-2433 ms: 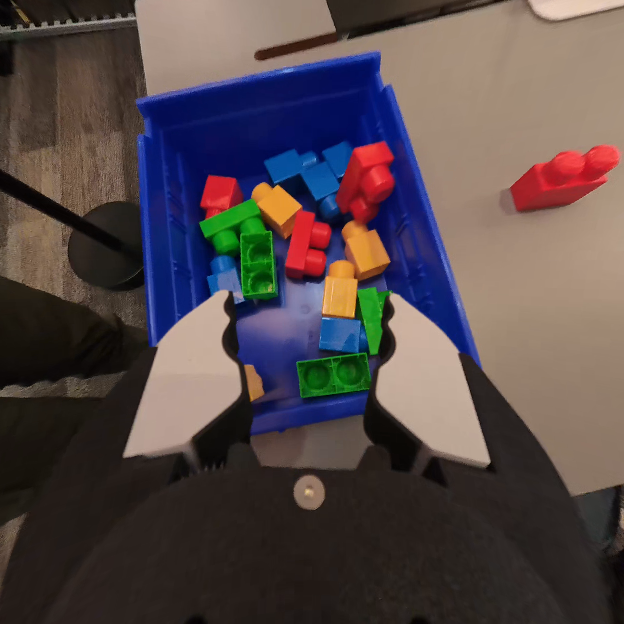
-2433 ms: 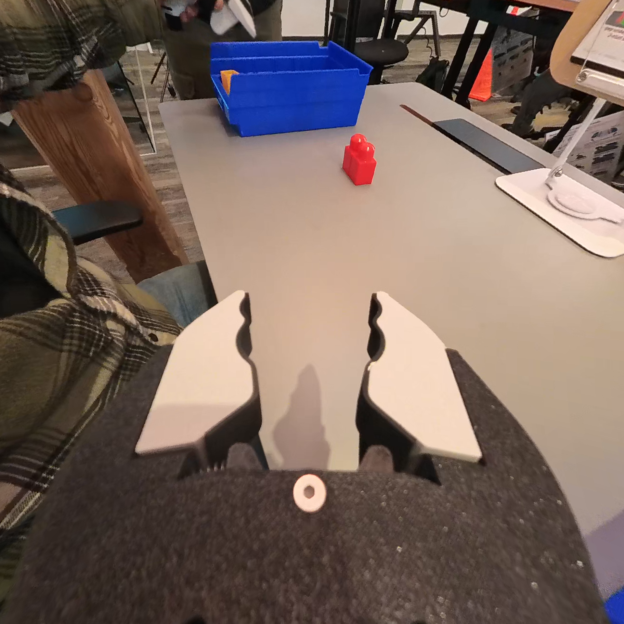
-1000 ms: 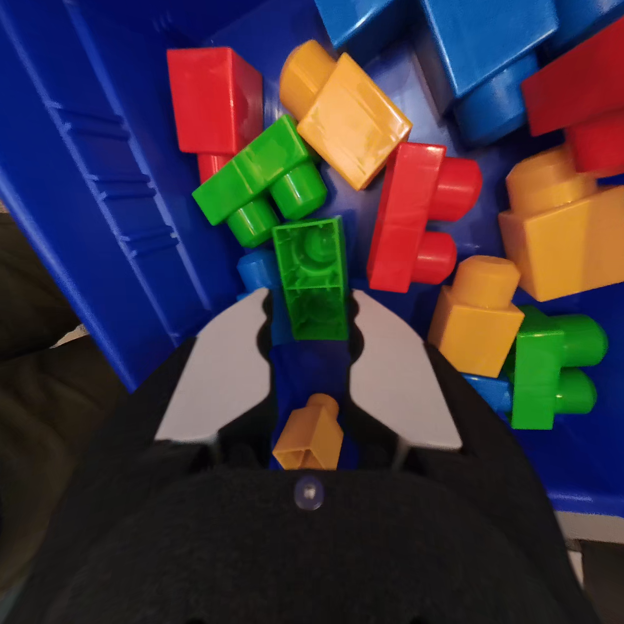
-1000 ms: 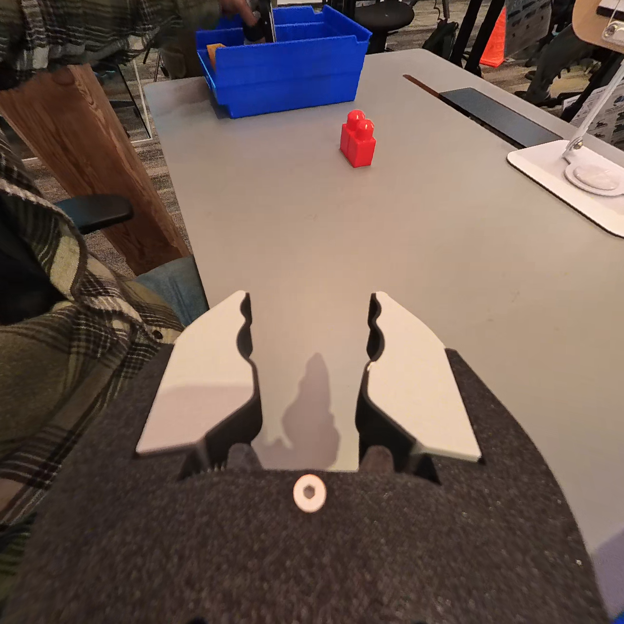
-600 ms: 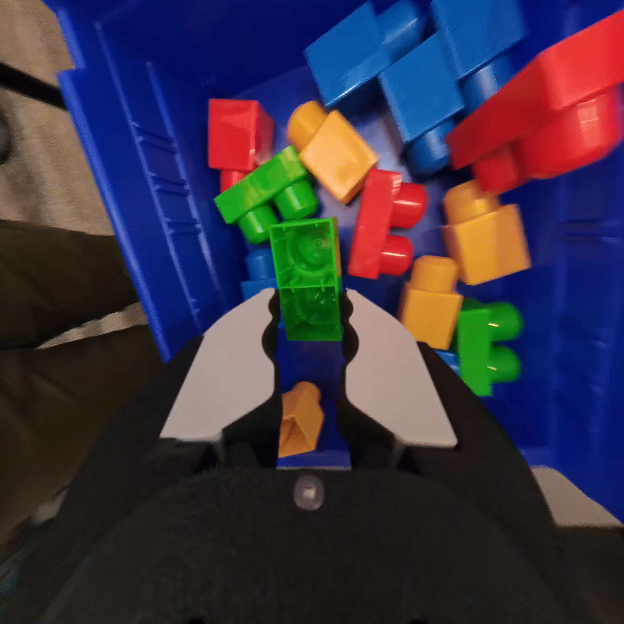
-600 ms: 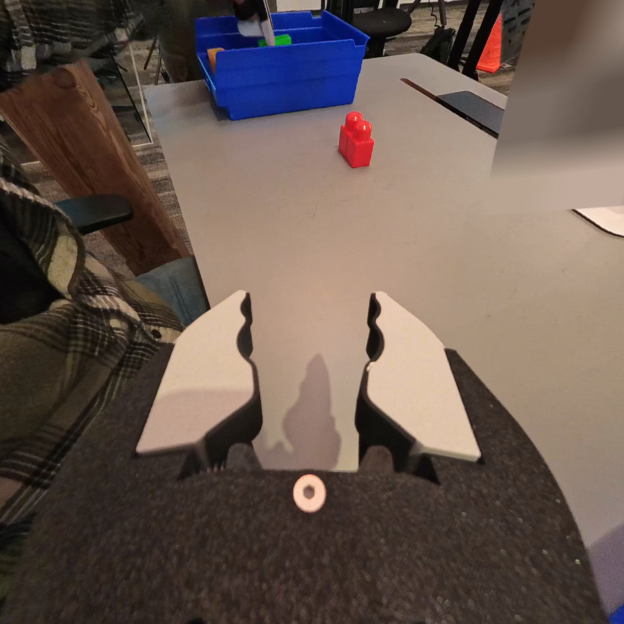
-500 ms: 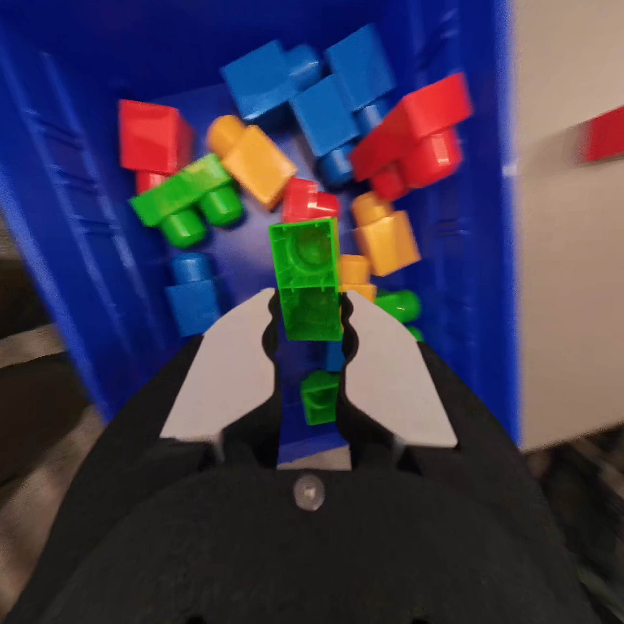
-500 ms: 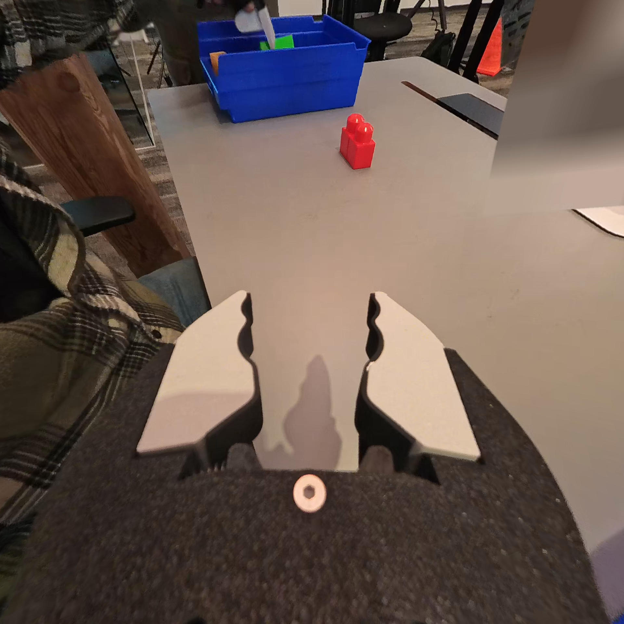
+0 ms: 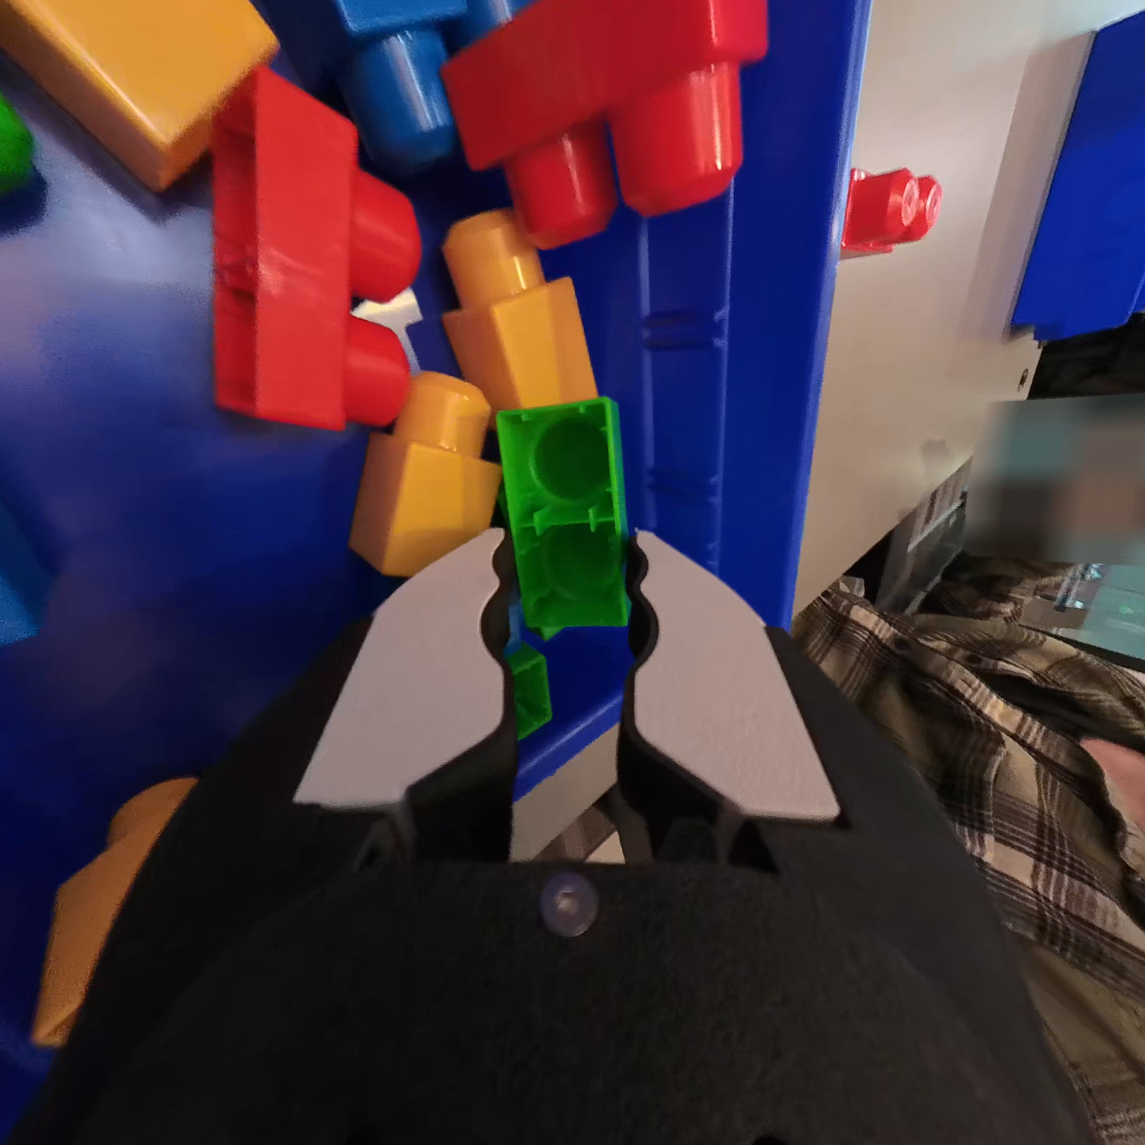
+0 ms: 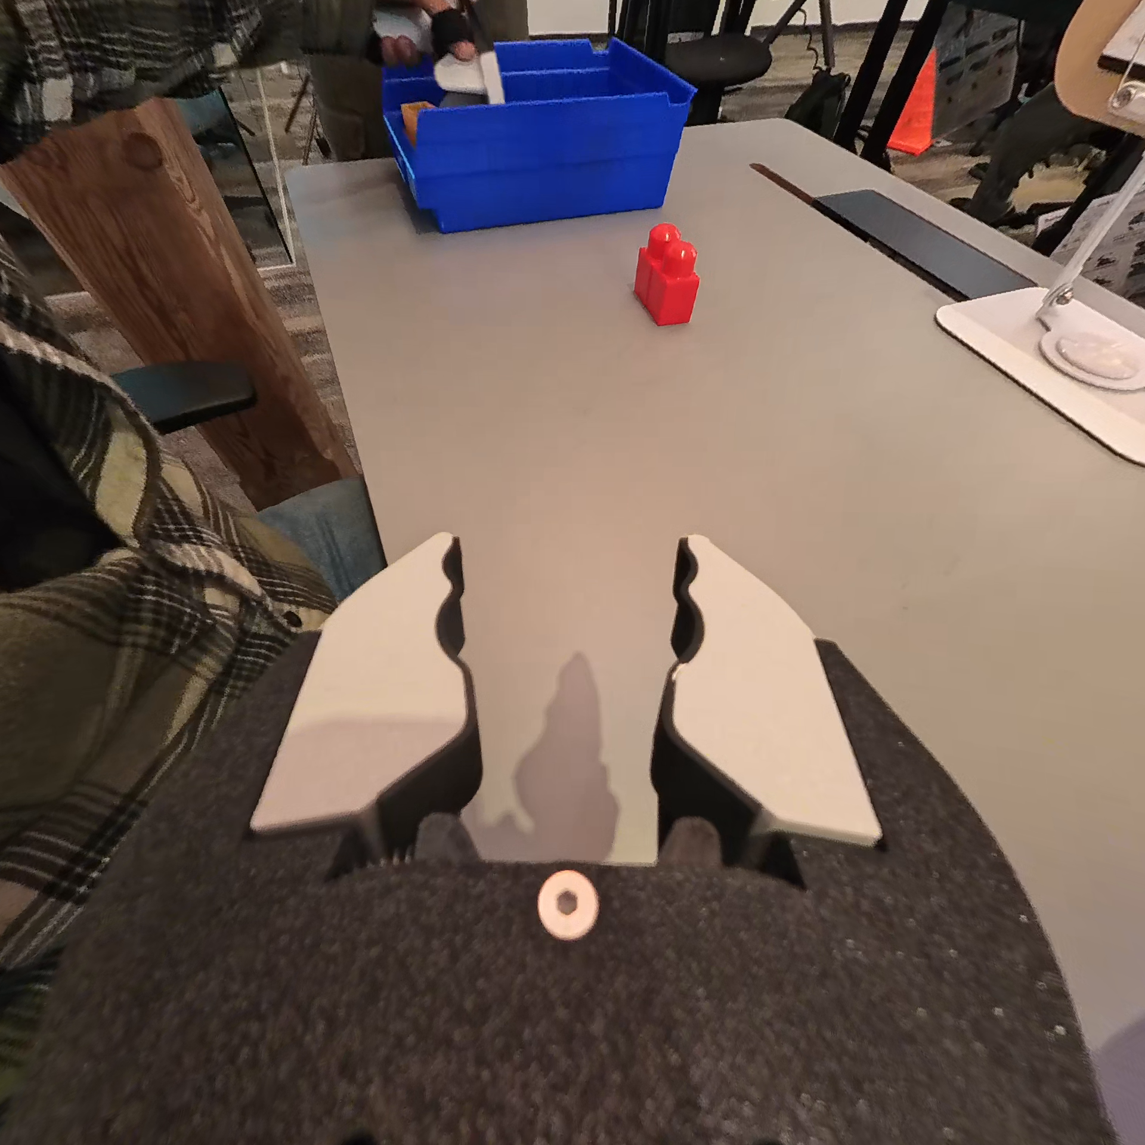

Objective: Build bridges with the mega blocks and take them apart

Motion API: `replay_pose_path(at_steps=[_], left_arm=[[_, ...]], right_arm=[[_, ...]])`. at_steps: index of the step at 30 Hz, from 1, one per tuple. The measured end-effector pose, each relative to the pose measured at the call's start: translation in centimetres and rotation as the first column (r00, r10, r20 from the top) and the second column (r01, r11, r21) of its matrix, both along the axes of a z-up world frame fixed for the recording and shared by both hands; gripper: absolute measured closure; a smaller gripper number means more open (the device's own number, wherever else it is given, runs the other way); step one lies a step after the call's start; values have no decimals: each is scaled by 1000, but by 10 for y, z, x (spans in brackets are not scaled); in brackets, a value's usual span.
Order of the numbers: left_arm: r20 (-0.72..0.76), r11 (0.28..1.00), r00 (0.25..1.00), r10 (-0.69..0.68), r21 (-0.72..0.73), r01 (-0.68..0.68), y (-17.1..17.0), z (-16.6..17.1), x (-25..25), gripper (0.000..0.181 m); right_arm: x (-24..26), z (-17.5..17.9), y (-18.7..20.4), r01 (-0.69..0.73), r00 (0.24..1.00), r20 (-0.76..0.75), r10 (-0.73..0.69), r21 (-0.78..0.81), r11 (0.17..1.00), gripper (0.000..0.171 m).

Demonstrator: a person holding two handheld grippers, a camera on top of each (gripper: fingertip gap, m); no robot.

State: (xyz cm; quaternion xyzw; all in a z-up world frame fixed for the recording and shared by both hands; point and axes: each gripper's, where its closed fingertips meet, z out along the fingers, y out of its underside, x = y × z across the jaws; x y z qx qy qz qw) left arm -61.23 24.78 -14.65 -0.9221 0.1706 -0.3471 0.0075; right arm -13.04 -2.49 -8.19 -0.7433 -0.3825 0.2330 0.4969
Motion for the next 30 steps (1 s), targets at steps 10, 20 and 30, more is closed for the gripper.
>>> replay_pose_path(at_steps=[10,20,30], left_arm=[[-125,995,992,24,96,-12,16,-3,-18,137],[-261,968,964,56,249,11,28,2,-33,139],[-192,851,962,195,521,-68,35,47,-19,132]], right_arm=[[-4,0,0,-7,1000,15,7,-7,1000,106],[-7,0,1,-17,1000,15,17,-10,1000,106],[-5,5,0,-18,1000,-4,18,27,999,106]])
